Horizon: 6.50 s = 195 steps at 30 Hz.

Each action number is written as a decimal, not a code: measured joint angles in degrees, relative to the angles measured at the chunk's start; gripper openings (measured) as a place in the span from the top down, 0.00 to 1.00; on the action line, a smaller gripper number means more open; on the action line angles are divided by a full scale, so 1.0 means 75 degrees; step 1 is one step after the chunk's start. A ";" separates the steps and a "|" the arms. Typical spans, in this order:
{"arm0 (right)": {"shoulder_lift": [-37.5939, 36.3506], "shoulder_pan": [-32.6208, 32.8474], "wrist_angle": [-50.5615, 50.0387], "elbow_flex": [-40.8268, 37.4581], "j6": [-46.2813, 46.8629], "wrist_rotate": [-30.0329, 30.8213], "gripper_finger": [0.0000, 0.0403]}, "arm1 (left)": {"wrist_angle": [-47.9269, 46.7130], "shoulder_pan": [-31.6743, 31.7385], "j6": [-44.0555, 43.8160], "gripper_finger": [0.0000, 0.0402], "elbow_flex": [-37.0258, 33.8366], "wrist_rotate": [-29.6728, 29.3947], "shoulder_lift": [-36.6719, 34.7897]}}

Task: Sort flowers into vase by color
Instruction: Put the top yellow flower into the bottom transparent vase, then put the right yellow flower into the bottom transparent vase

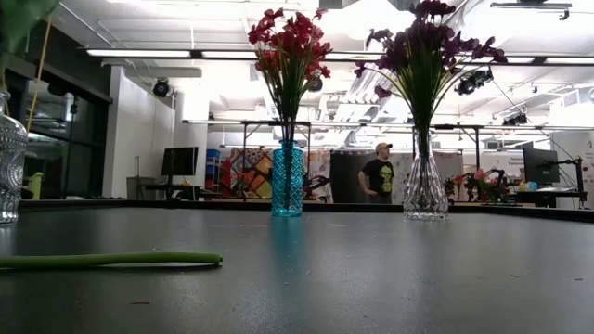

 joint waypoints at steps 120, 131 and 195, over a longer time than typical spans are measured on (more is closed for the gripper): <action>-0.1535 0.4896 -0.7179 -0.8507 1.0184 0.1846 0.38 | 0.4144 0.5490 0.6939 0.47 0.2579 -0.2967 0.7291; -0.0970 0.4896 -0.6354 -0.8504 0.9775 0.1807 0.38 | 0.4103 0.5490 0.6939 0.47 0.2579 -0.2967 0.7291; -0.1005 0.6164 -0.4864 -0.6589 0.7392 0.1128 0.98 | 0.5466 0.5528 0.6738 0.47 0.2582 -0.2343 0.6159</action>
